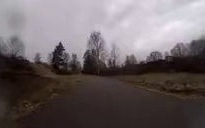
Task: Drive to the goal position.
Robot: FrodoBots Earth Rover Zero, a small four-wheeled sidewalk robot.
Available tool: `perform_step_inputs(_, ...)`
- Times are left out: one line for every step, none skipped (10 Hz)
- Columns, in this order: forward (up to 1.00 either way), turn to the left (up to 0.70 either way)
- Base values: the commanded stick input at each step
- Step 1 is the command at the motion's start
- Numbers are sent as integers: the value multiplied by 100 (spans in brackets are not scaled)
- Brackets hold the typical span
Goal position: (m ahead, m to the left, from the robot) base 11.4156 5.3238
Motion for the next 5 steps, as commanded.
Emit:
perform_step_inputs(70, 0)
perform_step_inputs(70, 0)
perform_step_inputs(70, 10)
perform_step_inputs(70, 35)
perform_step_inputs(70, 33)
